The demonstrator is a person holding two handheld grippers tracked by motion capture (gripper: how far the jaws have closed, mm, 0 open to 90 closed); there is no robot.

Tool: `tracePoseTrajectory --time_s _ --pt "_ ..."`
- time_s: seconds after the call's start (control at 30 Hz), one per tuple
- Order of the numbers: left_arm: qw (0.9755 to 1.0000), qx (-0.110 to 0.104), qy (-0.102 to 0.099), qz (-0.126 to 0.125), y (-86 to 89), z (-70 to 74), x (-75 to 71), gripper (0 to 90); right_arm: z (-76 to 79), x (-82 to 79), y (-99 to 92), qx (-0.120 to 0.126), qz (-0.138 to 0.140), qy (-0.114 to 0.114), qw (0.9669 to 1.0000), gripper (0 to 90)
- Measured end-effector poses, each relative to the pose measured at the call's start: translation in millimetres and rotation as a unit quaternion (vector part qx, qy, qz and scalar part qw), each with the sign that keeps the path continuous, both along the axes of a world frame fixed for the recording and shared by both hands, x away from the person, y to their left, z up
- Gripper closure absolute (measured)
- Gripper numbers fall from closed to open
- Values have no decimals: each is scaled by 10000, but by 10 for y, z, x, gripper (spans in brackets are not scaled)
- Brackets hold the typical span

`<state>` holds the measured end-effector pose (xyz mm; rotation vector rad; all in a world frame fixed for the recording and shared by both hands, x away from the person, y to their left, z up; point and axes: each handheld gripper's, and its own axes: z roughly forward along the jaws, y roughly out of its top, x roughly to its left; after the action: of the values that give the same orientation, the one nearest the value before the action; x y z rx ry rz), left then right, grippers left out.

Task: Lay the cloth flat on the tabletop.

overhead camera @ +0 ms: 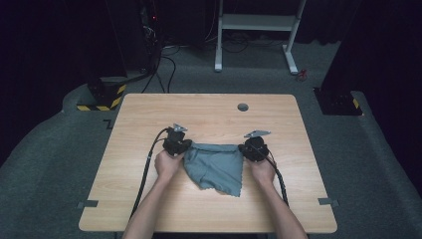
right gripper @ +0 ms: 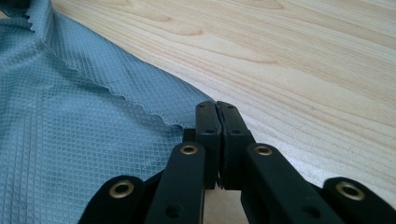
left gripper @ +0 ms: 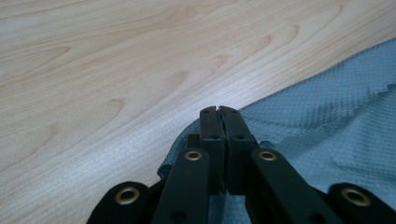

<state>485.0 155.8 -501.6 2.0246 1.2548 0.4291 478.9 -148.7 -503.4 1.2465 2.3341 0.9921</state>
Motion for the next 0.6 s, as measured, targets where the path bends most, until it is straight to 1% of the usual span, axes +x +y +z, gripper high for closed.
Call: tracePoseTrajectory --time_s 0.03,0.1,0.2,0.27,0.3,0.33,0.4,0.47,0.57,0.6 --pt "9999 -82 18 63 7 -21 22 885 -19 29 -11 75 -62 49 9999 878" --pt "9999 -62 15 96 8 -38 35 885 -33 39 -17 80 -74 65 9999 878" --pt "9999 -26 -1 166 6 -71 58 885 -87 67 -23 25 -131 156 9998 870" --pt "9998 -40 -6 213 -1 -86 70 886 -100 75 -23 0 -146 142 9998 872" --pt "9997 -34 7 236 -4 -93 79 886 -94 82 -12 -52 -129 113 9998 871" --pt "9996 -70 8 277 -7 -102 86 886 -94 86 -12 -47 -137 109 9998 866" --pt "9996 -38 10 286 -1 -107 91 885 -94 95 -29 -38 -182 65 9998 829" --pt "9995 7 15 305 16 -116 101 885 -88 85 -53 -11 -239 52 9997 815" --pt "9995 32 15 326 28 -127 108 885 -30 18 -76 55 -169 -131 9998 810" --pt "9994 63 32 327 30 -130 109 885 -30 18 -76 55 -169 -131 9998 810"
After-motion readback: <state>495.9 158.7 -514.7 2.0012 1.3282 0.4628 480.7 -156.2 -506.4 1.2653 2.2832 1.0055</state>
